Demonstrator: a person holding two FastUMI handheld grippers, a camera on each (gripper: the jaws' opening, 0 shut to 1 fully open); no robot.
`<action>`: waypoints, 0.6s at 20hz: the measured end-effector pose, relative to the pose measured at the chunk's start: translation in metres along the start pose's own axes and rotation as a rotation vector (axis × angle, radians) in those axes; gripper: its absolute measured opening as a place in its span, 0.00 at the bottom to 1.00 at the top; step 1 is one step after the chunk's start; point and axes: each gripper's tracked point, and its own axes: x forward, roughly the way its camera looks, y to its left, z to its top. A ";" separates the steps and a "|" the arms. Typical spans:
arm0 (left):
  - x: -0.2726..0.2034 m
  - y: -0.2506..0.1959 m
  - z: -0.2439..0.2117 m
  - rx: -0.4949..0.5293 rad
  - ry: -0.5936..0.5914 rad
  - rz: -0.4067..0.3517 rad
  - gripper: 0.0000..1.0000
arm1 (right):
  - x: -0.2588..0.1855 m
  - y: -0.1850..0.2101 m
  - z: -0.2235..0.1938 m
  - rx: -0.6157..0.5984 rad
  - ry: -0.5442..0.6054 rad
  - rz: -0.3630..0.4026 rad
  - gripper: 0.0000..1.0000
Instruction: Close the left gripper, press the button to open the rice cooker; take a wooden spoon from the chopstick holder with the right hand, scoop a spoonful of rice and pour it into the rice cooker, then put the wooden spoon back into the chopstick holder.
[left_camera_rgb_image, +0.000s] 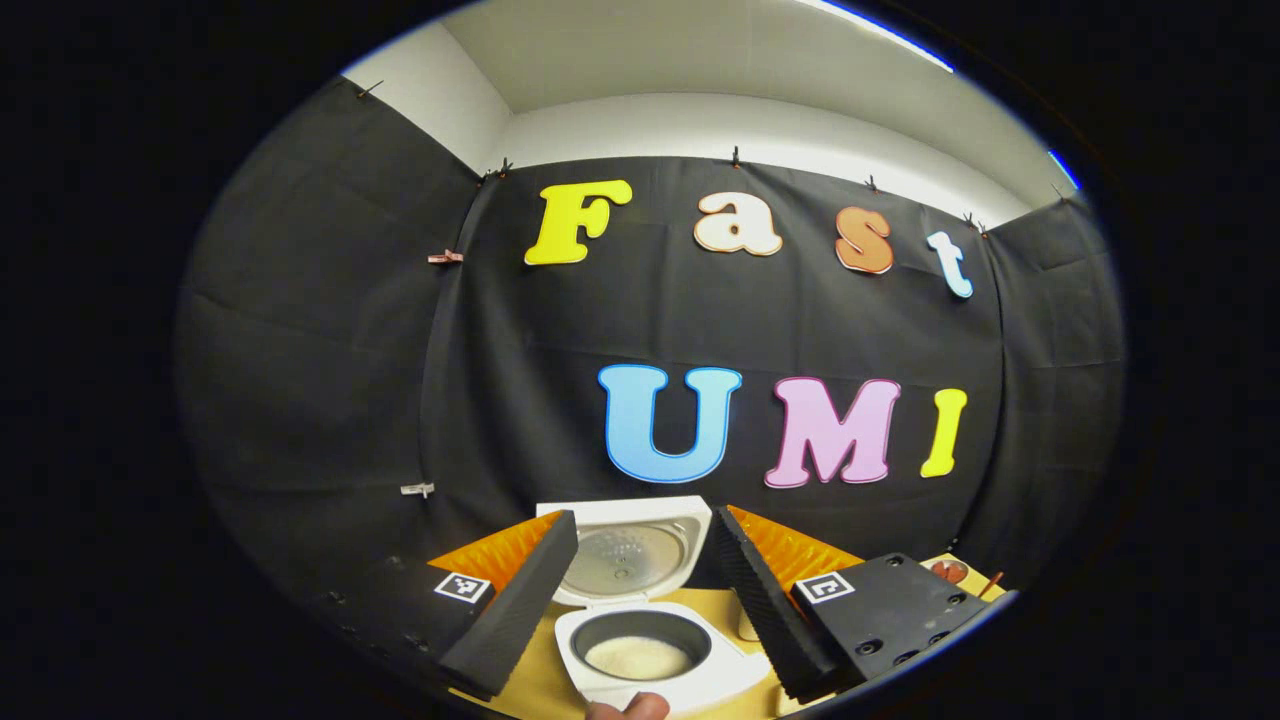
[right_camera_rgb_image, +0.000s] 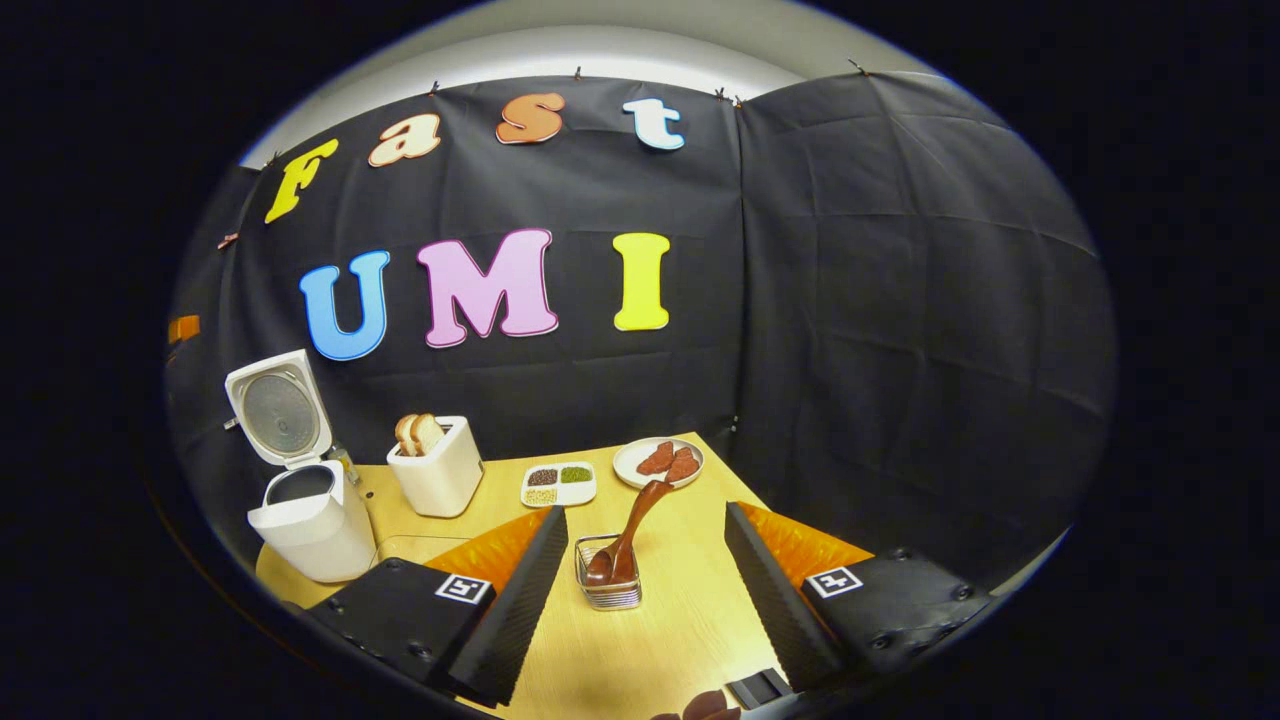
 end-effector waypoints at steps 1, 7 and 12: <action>0.021 0.002 0.000 0.004 -0.003 0.003 0.95 | -0.004 -0.003 0.004 -0.005 -0.010 -0.015 0.98; 0.146 0.010 -0.022 -0.074 0.024 0.018 0.95 | -0.028 -0.034 0.003 -0.008 -0.022 -0.134 0.98; 0.237 0.026 -0.063 -0.031 0.116 0.064 0.95 | -0.058 -0.056 -0.010 -0.008 -0.015 -0.242 0.98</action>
